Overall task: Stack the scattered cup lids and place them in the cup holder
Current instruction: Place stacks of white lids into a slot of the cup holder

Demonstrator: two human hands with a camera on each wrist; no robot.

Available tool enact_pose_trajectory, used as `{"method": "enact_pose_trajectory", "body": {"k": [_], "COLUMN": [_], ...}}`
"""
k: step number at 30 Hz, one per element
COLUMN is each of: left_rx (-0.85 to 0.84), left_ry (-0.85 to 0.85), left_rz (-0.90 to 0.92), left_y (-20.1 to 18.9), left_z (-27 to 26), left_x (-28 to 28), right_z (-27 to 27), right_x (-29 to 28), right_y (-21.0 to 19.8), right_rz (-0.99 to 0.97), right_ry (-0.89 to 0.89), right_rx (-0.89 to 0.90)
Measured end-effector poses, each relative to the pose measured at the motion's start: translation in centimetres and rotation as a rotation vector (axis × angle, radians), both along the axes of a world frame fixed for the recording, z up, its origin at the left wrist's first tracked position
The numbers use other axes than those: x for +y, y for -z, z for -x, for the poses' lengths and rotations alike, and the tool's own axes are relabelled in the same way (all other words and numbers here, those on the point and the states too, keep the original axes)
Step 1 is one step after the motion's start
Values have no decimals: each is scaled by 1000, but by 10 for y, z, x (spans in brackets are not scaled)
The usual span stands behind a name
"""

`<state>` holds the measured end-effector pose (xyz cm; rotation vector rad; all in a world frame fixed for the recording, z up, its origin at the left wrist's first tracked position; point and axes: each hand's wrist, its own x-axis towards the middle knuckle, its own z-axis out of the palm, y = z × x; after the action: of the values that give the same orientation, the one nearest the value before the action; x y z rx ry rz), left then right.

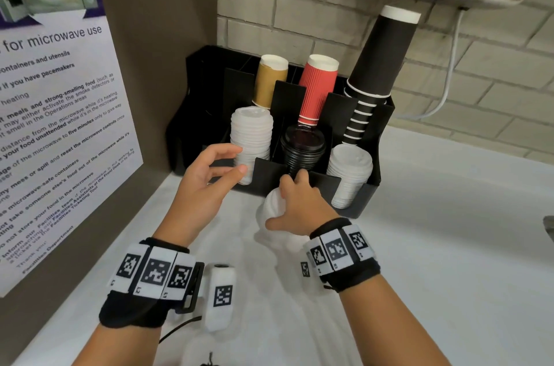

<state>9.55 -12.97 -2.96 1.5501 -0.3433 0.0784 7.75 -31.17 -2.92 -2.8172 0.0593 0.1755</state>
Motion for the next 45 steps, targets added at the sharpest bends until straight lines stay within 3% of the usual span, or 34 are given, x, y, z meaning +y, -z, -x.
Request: {"method": "enact_pose_trajectory", "body": {"k": [3, 7, 10, 15, 30, 37, 41, 45], "left_rx": [8, 96, 88, 52, 14, 31, 23, 8], "left_ry": [15, 287, 400, 420, 383, 390, 282, 91], "left_rz": [-25, -113, -61, 13, -46, -7, 11, 48], "left_y": [-2, 1, 3, -3, -6, -4, -3, -2], "left_z": [2, 11, 17, 21, 19, 19, 14, 6], "left_x": [-1, -11, -20, -27, -30, -30, -20, -9], "right_z": [7, 22, 33, 42, 46, 46, 39, 20], "right_x": [-11, -19, -17, -21, -28, -25, -50, -101], "right_y": [-16, -32, -38, -38, -37, -38, -57, -72], "right_rz": [-207, -646, -913, -1049, -1033, -1005, -980, -684], "right_ry": [17, -7, -65, -123, -161, -163, -35, 115], "right_rx": [-138, -316, -228, -168, -174, -273, -461, -686]}}
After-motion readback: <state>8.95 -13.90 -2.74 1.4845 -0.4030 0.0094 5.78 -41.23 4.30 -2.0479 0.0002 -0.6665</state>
